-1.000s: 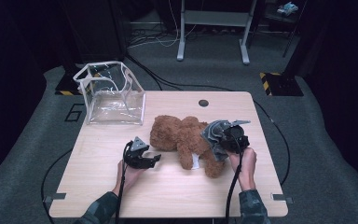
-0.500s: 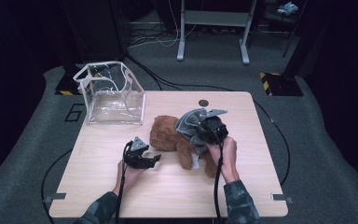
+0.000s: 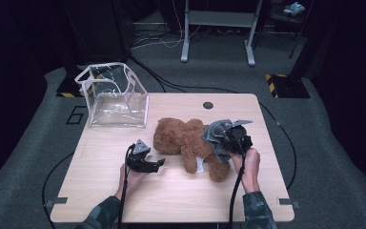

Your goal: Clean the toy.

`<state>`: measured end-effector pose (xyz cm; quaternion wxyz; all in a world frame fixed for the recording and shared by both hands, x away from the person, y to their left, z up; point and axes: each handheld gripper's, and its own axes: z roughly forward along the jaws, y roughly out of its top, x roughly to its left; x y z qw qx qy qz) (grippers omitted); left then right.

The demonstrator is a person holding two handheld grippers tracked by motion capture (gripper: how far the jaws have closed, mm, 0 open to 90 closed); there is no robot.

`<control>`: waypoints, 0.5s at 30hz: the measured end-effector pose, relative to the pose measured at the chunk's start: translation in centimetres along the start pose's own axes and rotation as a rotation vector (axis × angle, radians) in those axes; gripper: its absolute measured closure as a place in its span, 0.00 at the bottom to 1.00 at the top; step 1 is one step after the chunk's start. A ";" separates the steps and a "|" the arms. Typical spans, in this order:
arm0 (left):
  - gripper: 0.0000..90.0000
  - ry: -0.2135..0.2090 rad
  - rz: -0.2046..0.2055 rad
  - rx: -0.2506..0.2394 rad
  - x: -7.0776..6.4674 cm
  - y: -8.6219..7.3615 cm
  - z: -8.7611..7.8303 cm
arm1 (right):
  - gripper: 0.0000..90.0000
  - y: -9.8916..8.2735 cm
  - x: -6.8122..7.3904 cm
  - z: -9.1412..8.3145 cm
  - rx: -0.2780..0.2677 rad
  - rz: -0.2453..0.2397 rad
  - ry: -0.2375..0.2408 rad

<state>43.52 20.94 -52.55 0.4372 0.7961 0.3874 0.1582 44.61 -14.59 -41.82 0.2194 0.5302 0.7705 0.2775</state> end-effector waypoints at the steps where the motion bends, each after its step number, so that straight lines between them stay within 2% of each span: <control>1: 0.17 0.003 -0.001 -0.005 0.0 0.0 0.0 | 0.84 -0.4 -0.5 0.3 0.009 0.003 -0.016; 4: 0.17 0.003 0.000 -0.005 0.0 0.0 0.1 | 0.84 -1.2 -1.2 0.6 0.025 0.016 -0.018; 5: 0.17 0.003 0.000 -0.005 0.0 0.0 0.1 | 0.84 -1.5 -1.1 0.2 0.009 0.035 -0.016; 7: 0.17 0.007 0.005 -0.006 -0.1 0.0 0.1 | 0.84 -1.2 -0.7 -0.5 -0.021 0.017 -0.007; 9: 0.17 0.002 0.008 -0.002 -0.1 0.0 0.1 | 0.84 -0.5 0.4 -1.5 -0.055 -0.002 0.012; 11: 0.17 0.003 0.006 -0.004 -0.1 0.0 0.1 | 0.84 0.5 2.0 -2.4 -0.087 -0.044 0.034; 15: 0.17 0.001 0.008 -0.002 0.0 0.0 0.1 | 0.84 2.0 5.2 -2.8 -0.110 -0.126 0.082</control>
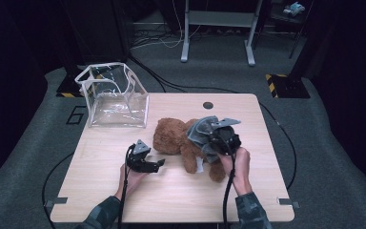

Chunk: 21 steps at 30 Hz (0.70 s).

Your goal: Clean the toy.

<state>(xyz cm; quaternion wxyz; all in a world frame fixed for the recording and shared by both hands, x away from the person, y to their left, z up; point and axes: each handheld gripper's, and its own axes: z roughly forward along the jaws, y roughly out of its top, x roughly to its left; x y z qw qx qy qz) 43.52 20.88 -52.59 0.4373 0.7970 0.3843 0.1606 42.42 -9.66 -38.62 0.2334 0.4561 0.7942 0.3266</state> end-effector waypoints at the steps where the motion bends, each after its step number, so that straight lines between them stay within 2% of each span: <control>1: 0.17 0.000 0.000 0.000 0.0 0.0 0.0 | 0.84 0.4 0.8 0.3 0.000 -0.016 0.012; 5: 0.17 -0.002 -0.004 -0.002 0.0 0.0 0.0 | 0.84 1.6 3.6 1.6 0.008 -0.079 0.061; 6: 0.17 -0.002 -0.004 -0.002 0.0 0.0 0.0 | 0.84 1.6 3.6 1.6 0.008 -0.079 0.061; 7: 0.17 -0.003 0.000 0.001 0.0 0.0 0.0 | 0.84 1.9 4.9 2.5 0.016 -0.124 0.086; 11: 0.17 -0.003 0.006 0.002 0.1 0.0 -0.1 | 0.84 1.9 6.7 3.9 0.044 -0.159 0.097; 12: 0.17 -0.005 0.001 0.001 0.0 0.0 0.0 | 0.84 1.8 6.8 4.3 0.063 -0.187 0.090; 14: 0.17 -0.007 -0.005 -0.001 0.0 0.0 0.0 | 0.84 1.2 7.2 5.0 0.092 -0.173 0.091; 20: 0.17 -0.004 0.006 0.003 0.1 0.0 0.0 | 0.84 -1.1 7.9 5.6 0.114 -0.159 0.111; 21: 0.17 -0.004 0.007 0.003 0.1 0.0 0.0 | 0.84 -1.5 7.9 5.7 0.104 -0.172 0.118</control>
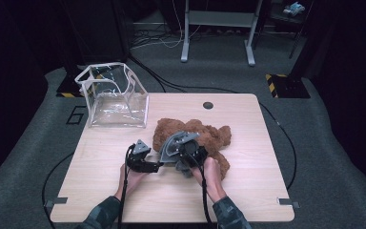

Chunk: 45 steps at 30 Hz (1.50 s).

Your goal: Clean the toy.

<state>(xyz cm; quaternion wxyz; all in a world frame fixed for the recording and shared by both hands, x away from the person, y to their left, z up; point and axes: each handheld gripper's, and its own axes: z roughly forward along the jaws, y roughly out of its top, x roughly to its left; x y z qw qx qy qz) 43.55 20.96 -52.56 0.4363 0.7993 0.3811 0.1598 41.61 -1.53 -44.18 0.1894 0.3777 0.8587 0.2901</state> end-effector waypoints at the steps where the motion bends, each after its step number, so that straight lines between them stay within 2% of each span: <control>1: 0.17 -0.002 -0.003 0.000 0.0 0.0 0.0 | 0.84 -0.4 0.2 0.0 0.008 0.012 0.004; 4: 0.17 0.000 -0.001 0.003 -0.1 0.0 0.1 | 0.84 -1.2 0.3 -0.1 0.005 0.017 0.019; 6: 0.17 0.002 -0.009 -0.005 -0.1 0.0 0.1 | 0.84 -2.5 0.6 -0.2 0.011 0.049 0.043; 10: 0.17 0.001 -0.007 -0.002 -0.1 0.0 0.0 | 0.84 -4.0 0.6 0.0 0.033 0.050 0.070; 14: 0.17 0.001 -0.006 -0.003 -0.1 0.0 0.0 | 0.84 -5.0 0.7 0.3 0.088 0.057 0.089; 16: 0.17 0.000 -0.007 -0.003 -0.1 0.0 0.0 | 0.84 -5.2 0.6 0.2 0.092 0.063 0.095; 18: 0.17 0.001 -0.007 -0.003 0.0 0.0 0.0 | 0.84 -5.0 0.3 -0.3 0.074 0.062 0.114; 20: 0.17 -0.002 -0.004 0.000 0.0 0.0 0.0 | 0.84 -4.1 0.2 -1.3 0.030 0.064 0.120; 23: 0.17 -0.001 -0.010 -0.003 -0.1 0.0 0.1 | 0.84 -2.2 -0.1 -3.1 -0.039 0.061 0.090; 25: 0.17 0.002 -0.006 -0.002 -0.1 0.0 0.0 | 0.84 -0.6 -0.5 -4.1 -0.097 0.044 0.070; 27: 0.17 0.001 -0.012 -0.004 -0.1 0.0 0.1 | 0.84 0.8 -0.9 -4.4 -0.131 0.022 0.051; 28: 0.17 0.005 -0.006 -0.005 -0.1 0.0 0.1 | 0.84 1.2 -0.9 -4.4 -0.135 0.034 0.044; 31: 0.17 0.001 0.001 0.003 0.0 0.0 0.0 | 0.84 2.3 -1.3 -3.3 -0.127 0.029 0.036; 33: 0.17 -0.001 -0.016 -0.004 -0.1 0.0 0.1 | 0.84 2.3 -1.3 -2.2 -0.101 0.034 0.042; 38: 0.17 -0.001 -0.007 -0.002 -0.1 0.0 0.1 | 0.84 0.5 -0.8 -0.2 -0.045 0.040 0.061; 39: 0.17 0.003 -0.007 -0.004 -0.1 0.0 0.1 | 0.84 0.0 -0.6 -0.1 -0.035 0.056 0.068; 43: 0.17 0.002 -0.002 0.002 -0.2 0.0 0.1 | 0.84 -1.9 -0.1 0.3 -0.019 0.058 0.094; 45: 0.17 0.001 -0.002 0.006 -0.2 0.0 0.1 | 0.84 -2.9 0.1 0.4 -0.004 0.083 0.119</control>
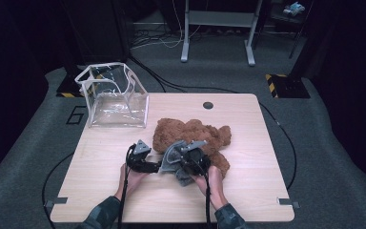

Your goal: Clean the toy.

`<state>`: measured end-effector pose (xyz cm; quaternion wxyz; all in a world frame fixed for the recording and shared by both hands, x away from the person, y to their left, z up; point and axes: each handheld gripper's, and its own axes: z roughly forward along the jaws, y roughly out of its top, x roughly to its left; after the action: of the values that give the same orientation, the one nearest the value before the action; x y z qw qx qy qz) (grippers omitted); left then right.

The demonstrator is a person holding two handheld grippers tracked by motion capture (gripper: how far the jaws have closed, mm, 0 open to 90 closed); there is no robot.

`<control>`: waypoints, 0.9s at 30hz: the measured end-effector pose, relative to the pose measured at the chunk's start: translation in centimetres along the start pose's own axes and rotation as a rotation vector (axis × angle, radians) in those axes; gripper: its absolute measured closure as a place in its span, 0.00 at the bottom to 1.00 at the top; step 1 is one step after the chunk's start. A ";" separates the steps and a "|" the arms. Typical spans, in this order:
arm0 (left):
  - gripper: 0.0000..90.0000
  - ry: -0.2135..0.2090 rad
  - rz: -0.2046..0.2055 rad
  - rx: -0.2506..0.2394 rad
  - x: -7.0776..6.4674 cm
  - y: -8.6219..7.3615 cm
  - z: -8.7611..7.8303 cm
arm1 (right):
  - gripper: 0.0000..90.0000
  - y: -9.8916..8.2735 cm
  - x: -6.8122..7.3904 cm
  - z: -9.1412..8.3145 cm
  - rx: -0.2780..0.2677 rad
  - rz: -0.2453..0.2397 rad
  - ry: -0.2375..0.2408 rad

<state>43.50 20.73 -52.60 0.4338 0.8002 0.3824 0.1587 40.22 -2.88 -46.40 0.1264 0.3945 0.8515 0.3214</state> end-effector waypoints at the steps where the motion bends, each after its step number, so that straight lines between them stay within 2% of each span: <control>1: 0.17 0.001 0.002 0.000 0.0 0.0 0.0 | 0.84 -0.5 0.1 0.2 0.012 0.001 0.009; 4: 0.18 0.001 -0.001 -0.004 0.0 0.0 0.0 | 0.84 -1.7 0.3 0.8 0.056 -0.005 0.026; 5: 0.18 0.001 -0.001 -0.004 0.0 0.0 0.0 | 0.84 -1.7 0.3 0.8 0.056 -0.005 0.026; 6: 0.18 0.002 0.000 -0.003 0.0 0.0 0.0 | 0.84 -2.4 0.3 1.3 0.087 0.000 0.031; 9: 0.18 0.001 -0.001 -0.002 0.0 0.0 0.0 | 0.84 -2.4 0.1 1.1 0.082 0.017 0.050; 10: 0.18 0.000 -0.001 -0.003 0.1 0.0 0.0 | 0.84 -1.8 -0.1 0.1 0.043 0.020 0.075; 11: 0.18 0.000 -0.001 -0.003 0.1 0.0 0.0 | 0.84 -1.5 -0.2 -0.5 0.027 0.013 0.075; 16: 0.18 0.001 -0.001 -0.003 0.0 0.0 0.0 | 0.84 1.2 -0.9 -4.3 -0.104 -0.007 -0.011; 18: 0.18 0.001 -0.002 -0.004 0.0 0.0 0.0 | 0.84 2.1 -1.5 -5.0 -0.125 -0.005 -0.078; 19: 0.18 0.001 -0.002 -0.004 0.0 0.0 0.0 | 0.84 2.4 -1.9 -5.2 -0.123 -0.014 -0.107; 21: 0.18 -0.002 -0.001 0.000 0.1 0.0 -0.1 | 0.84 2.6 -2.7 -5.0 -0.113 -0.005 -0.134; 23: 0.18 -0.001 -0.003 -0.006 0.1 0.0 0.0 | 0.84 2.3 -2.9 -4.3 -0.074 -0.002 -0.186; 25: 0.18 -0.002 -0.003 -0.006 0.1 0.0 0.0 | 0.85 1.5 -3.1 -3.4 -0.039 0.009 -0.197; 27: 0.18 -0.004 0.004 0.002 0.1 0.0 -0.1 | 0.85 0.6 -3.1 -2.7 -0.031 0.028 -0.198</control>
<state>43.55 20.87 -52.55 0.4337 0.8016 0.3802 0.1576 41.35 -6.16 -44.11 0.2115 0.4342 0.8241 0.2959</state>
